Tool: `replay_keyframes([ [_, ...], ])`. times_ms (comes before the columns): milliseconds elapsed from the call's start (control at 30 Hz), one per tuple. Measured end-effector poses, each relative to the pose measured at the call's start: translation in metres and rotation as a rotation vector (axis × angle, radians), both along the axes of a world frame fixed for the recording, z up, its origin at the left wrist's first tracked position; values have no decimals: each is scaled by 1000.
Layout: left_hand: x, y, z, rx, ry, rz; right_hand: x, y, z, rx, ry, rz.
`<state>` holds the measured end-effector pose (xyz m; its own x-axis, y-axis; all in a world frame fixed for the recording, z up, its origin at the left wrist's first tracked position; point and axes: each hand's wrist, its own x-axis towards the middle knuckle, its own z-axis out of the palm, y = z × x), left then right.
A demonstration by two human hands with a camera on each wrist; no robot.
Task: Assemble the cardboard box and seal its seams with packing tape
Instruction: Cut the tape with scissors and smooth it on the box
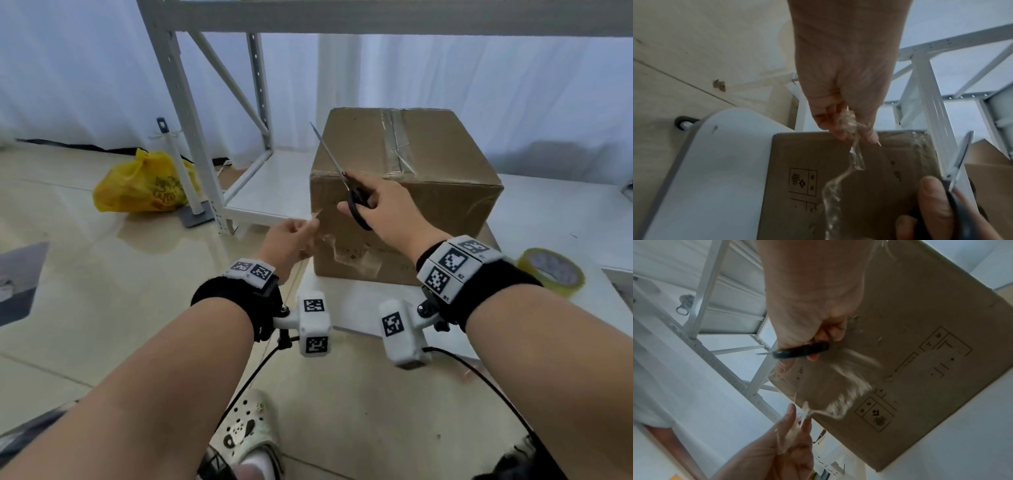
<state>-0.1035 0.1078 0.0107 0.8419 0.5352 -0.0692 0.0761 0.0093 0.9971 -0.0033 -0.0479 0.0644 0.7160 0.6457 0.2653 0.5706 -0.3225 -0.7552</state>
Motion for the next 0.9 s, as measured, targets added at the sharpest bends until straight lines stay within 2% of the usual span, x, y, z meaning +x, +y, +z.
replay_keyframes([
  [67, 1, 0, -2, -44, 9, -42, 1, 1, -2, -5, -21, -28],
  [200, 0, -1, 0, 204, 131, -54, 0, 1, -1, -42, -69, -51],
  [267, -4, 3, -3, 233, 136, -57, -1, 1, 1, -34, -66, -47],
  [367, -8, 3, -5, 41, 102, -87, -3, -5, 5, -3, 45, 68],
  [467, -6, 0, -3, -191, -2, 78, -11, -20, 10, -113, 103, 196],
  [533, -7, -2, -1, -241, -25, 116, -17, -30, 12, -193, 129, 203],
  [700, -9, -16, 0, -391, -68, 72, -16, -59, 8, -387, 204, 157],
  [800, -7, -18, -5, -371, 30, 117, -12, -73, 6, -460, 290, 173],
  [900, -7, -20, -10, -370, 155, 57, -7, -79, 4, -589, 280, 201],
])
